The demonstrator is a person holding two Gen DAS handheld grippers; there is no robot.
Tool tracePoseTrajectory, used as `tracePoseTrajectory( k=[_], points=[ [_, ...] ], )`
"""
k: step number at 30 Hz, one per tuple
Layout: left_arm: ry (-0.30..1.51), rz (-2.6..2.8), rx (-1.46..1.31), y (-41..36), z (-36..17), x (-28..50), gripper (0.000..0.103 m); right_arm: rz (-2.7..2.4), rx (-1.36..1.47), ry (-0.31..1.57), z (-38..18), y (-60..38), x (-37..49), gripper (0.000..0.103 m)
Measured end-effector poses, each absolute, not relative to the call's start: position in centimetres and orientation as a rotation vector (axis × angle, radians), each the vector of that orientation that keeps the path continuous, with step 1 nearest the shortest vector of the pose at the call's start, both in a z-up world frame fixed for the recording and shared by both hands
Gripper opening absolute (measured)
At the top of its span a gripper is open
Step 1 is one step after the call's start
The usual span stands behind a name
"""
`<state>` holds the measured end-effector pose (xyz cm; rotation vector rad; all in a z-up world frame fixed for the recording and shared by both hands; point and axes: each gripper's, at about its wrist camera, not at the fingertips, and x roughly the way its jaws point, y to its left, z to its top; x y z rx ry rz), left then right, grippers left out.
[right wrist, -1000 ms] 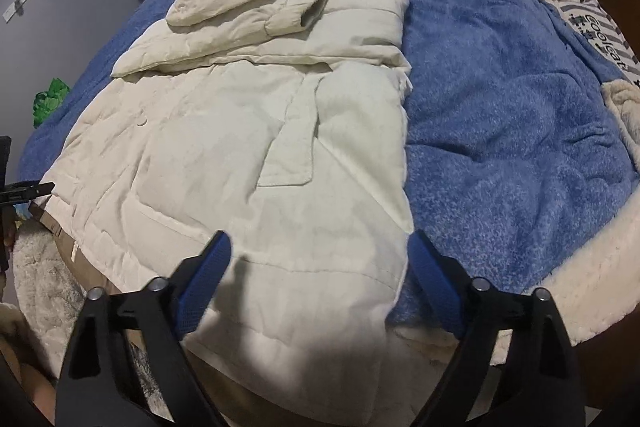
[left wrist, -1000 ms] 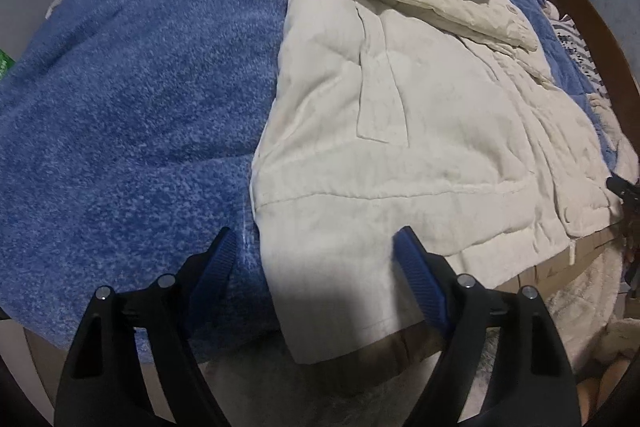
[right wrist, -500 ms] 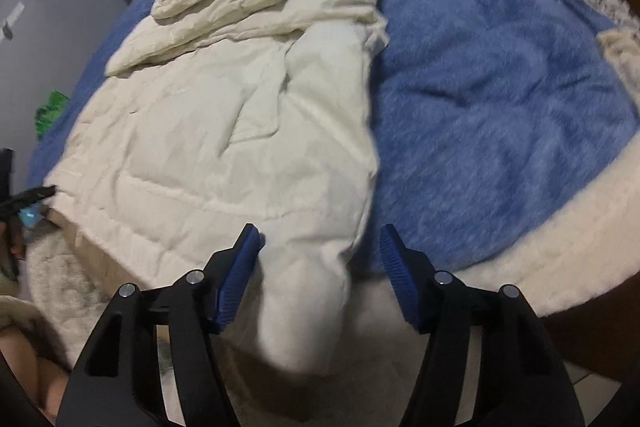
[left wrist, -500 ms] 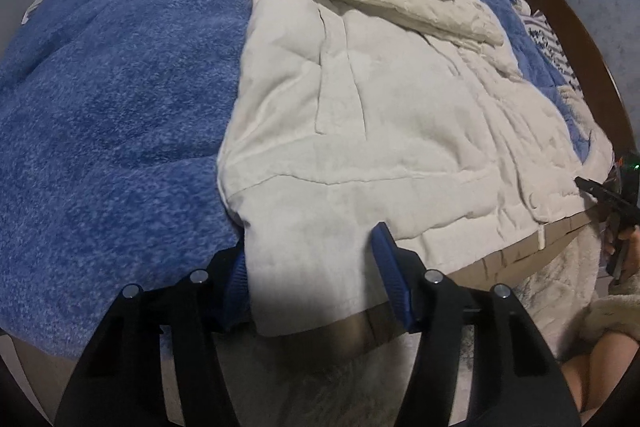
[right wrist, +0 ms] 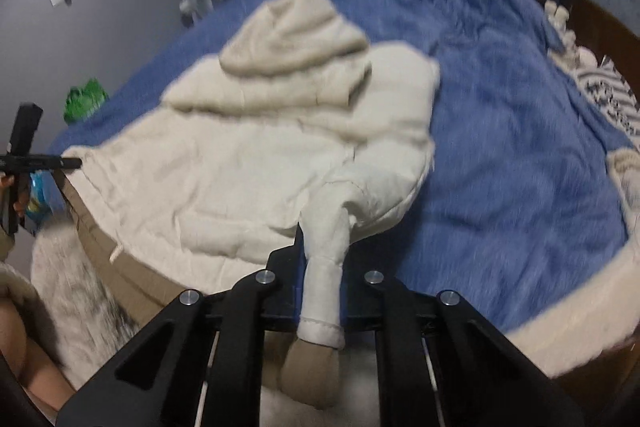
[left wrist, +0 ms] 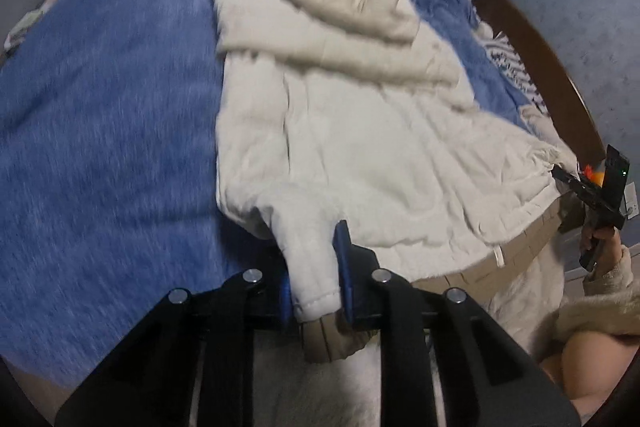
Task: Fold large clothes
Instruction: 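Grasp the hem with the left gripper while the right gripper grasps the hem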
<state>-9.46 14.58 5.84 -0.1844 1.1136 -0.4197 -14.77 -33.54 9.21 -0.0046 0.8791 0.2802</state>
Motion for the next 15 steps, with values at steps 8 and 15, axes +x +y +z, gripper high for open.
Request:
tracePoseTrajectory(
  k=[8,15],
  points=[
    [0.908,-0.377,-0.195,14.6,11.8,-3.0,0.013,0.246,0.103,0.671,13.3,-34.2,-7.4,0.011],
    [0.816,-0.335,-0.248,15.0,14.8,4.2,0.013,0.173,0.314,0.601,14.1,-36.6,0.5,0.011]
  ],
)
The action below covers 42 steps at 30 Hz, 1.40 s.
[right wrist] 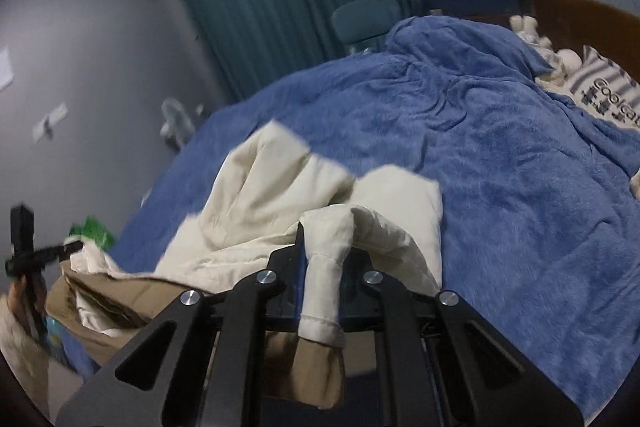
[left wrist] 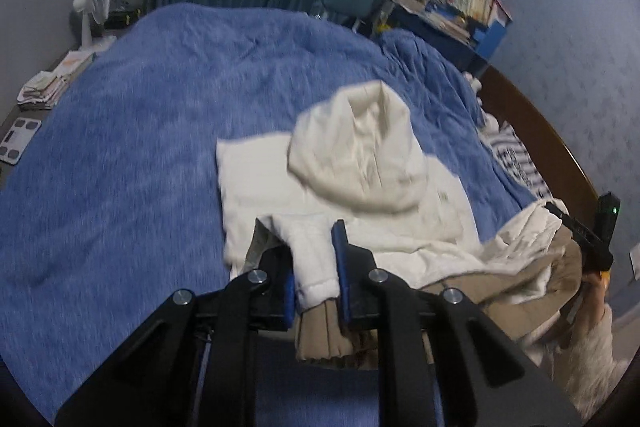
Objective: Fold large clothes
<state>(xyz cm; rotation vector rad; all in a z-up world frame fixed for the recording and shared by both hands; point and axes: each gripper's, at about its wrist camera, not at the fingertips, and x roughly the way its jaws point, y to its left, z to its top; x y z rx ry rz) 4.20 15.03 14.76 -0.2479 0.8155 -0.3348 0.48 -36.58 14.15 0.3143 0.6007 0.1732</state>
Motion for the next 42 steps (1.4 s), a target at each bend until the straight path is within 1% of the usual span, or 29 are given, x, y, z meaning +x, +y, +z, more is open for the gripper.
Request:
tracePoseTrajectory(
  k=[3,6,9,13,17,24,28,34,38,39,40,41,42],
  points=[
    [0.777,-0.308,-0.265,14.7,15.4,7.6,0.013,0.105,0.337,0.576,13.5,-36.8,3.6,0.011],
    [0.765,-0.271,-0.260,13.9,15.0,11.6,0.013,0.041,0.352,0.557,12.1,-36.7,7.3,0.011],
    [0.789,-0.207,-0.210,12.7,13.2,15.8,0.013,0.018,0.360,0.559,10.5,-36.6,10.0,0.011],
    [0.805,-0.149,-0.196,11.7,10.1,19.6,0.014,0.003,0.352,0.609,7.8,-37.0,13.3,0.012],
    [0.802,-0.096,-0.163,10.9,7.1,21.5,0.015,0.007,0.395,0.650,5.7,-37.8,15.6,0.014],
    [0.789,-0.038,-0.154,10.2,2.9,21.8,0.016,-0.026,0.324,0.693,3.8,-36.4,17.8,0.015],
    [0.814,-0.038,-0.119,9.8,2.0,22.0,0.018,-0.045,0.291,0.700,3.5,-35.6,17.7,0.019],
    [0.819,-0.039,-0.127,9.9,2.4,21.8,0.021,-0.042,0.300,0.702,3.9,-35.5,17.6,0.028],
    [0.825,-0.021,-0.115,9.6,2.6,21.7,0.023,-0.019,0.340,0.692,4.5,-35.7,17.3,0.043],
    [0.821,-0.019,-0.123,9.7,2.8,21.7,0.024,-0.020,0.340,0.689,4.7,-35.7,17.2,0.045],
    [0.815,-0.021,-0.134,9.7,3.0,21.6,0.029,-0.022,0.339,0.686,4.9,-35.7,17.1,0.045],
    [0.806,-0.031,-0.151,9.8,3.4,21.5,0.039,-0.019,0.341,0.683,5.2,-35.7,17.0,0.047],
    [0.799,-0.039,-0.166,9.9,3.7,21.4,0.045,-0.014,0.344,0.679,5.4,-35.6,17.0,0.051]
  ],
)
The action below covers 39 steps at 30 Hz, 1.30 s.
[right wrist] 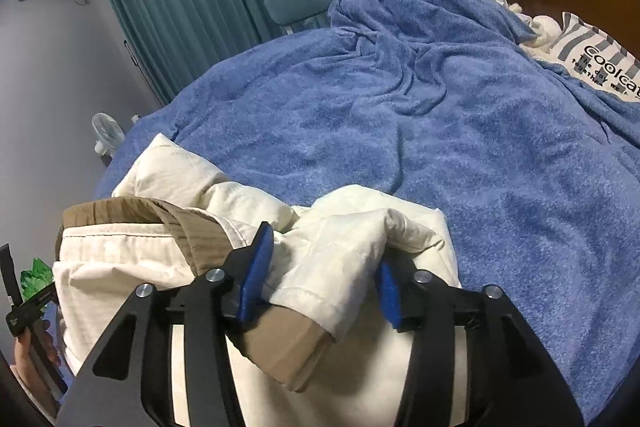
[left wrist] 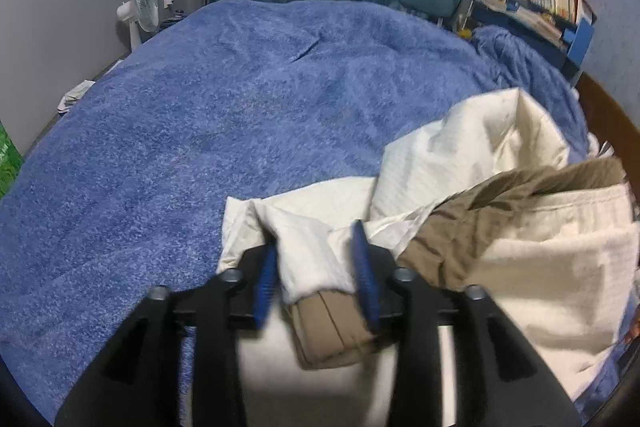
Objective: Fold large clothes
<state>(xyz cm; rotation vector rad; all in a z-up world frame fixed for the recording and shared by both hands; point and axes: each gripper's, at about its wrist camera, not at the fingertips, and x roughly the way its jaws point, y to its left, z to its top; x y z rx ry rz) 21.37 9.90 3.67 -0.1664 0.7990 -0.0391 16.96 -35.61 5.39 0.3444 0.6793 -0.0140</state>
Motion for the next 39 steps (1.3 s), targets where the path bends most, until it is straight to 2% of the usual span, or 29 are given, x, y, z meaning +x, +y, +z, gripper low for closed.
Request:
tracePoseTrajectory(
  k=[4,6,9,17,21,28,34,37,38,39],
  points=[
    [0.721,0.018,-0.163,9.8,5.3,20.6,0.096,-0.001,0.364,0.659,6.3,-35.5,16.6,0.062],
    [0.680,0.030,-0.122,9.3,6.2,20.1,0.096,0.027,0.377,0.638,6.9,-35.4,16.3,0.083],
    [0.692,0.003,-0.116,8.9,6.5,20.2,0.096,0.033,0.357,0.595,8.2,-34.8,15.7,0.096],
    [0.731,-0.021,-0.054,8.8,5.8,20.0,0.096,-0.012,0.215,0.528,10.4,-34.5,14.7,0.096],
    [0.763,-0.065,0.012,9.2,5.2,19.7,0.096,-0.047,0.189,0.596,8.1,-36.6,15.9,0.096],
    [0.818,-0.172,0.116,10.9,3.3,22.3,0.096,0.017,0.303,0.704,3.3,-40.1,19.1,0.096],
    [0.766,-0.275,0.162,10.6,2.9,24.9,0.095,0.210,0.303,0.769,1.4,-39.5,22.9,0.089],
    [0.814,-0.346,0.111,10.6,2.5,26.2,0.060,0.267,0.326,0.820,1.0,-39.6,24.1,0.059],
    [0.823,-0.347,0.105,10.6,2.3,26.5,0.045,0.272,0.327,0.829,1.0,-39.6,24.2,0.032],
    [0.818,-0.368,0.101,10.5,2.3,26.5,0.035,0.286,0.323,0.819,1.2,-39.5,24.0,0.025]
  ],
)
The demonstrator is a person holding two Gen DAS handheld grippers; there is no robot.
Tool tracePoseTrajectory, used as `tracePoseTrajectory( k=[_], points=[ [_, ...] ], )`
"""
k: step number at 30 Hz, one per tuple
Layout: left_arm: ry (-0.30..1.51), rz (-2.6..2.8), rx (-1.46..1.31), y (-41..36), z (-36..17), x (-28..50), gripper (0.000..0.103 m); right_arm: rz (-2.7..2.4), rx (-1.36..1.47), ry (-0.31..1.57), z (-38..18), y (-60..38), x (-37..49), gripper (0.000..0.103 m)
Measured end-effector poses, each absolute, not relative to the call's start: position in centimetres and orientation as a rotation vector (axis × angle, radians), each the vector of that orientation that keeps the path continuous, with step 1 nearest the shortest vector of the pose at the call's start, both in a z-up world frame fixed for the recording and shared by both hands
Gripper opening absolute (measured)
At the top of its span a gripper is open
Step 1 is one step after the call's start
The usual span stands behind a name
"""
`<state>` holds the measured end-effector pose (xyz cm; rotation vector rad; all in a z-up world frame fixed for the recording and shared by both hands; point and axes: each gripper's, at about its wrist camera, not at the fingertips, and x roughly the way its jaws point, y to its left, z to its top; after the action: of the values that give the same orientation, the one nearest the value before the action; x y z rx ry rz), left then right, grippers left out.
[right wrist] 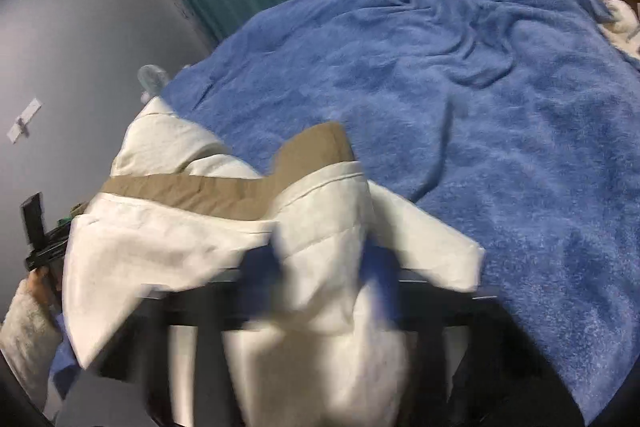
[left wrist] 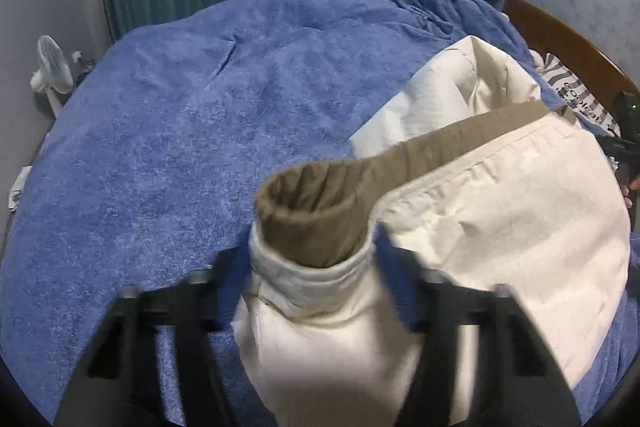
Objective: Fold large clothes
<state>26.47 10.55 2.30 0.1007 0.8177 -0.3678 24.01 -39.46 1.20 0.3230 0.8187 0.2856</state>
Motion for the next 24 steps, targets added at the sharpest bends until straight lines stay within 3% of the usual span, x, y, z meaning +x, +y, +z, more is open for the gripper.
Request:
tracePoseTrajectory(
  k=[1,4,8,12,19,24],
  points=[
    [0.803,-0.382,0.106,10.3,2.5,26.2,0.024,0.286,0.297,0.793,1.7,-39.2,23.6,0.021],
    [0.722,-0.342,0.155,9.5,3.8,24.9,0.011,0.260,0.183,0.674,4.5,-37.6,21.7,0.011],
    [0.539,-0.281,0.118,9.7,7.9,22.9,0.009,0.228,0.167,0.476,9.1,-37.2,19.6,0.010],
    [0.592,-0.243,0.104,9.7,8.0,25.2,0.009,0.150,0.173,0.529,9.0,-36.6,21.8,0.010],
    [0.828,-0.208,0.225,7.7,0.9,29.3,0.016,0.009,0.103,0.750,2.1,-35.2,25.6,0.015],
    [0.828,-0.173,0.228,7.9,-0.2,29.1,0.037,-0.011,0.139,0.787,0.4,-35.6,25.1,0.022]
  ],
)
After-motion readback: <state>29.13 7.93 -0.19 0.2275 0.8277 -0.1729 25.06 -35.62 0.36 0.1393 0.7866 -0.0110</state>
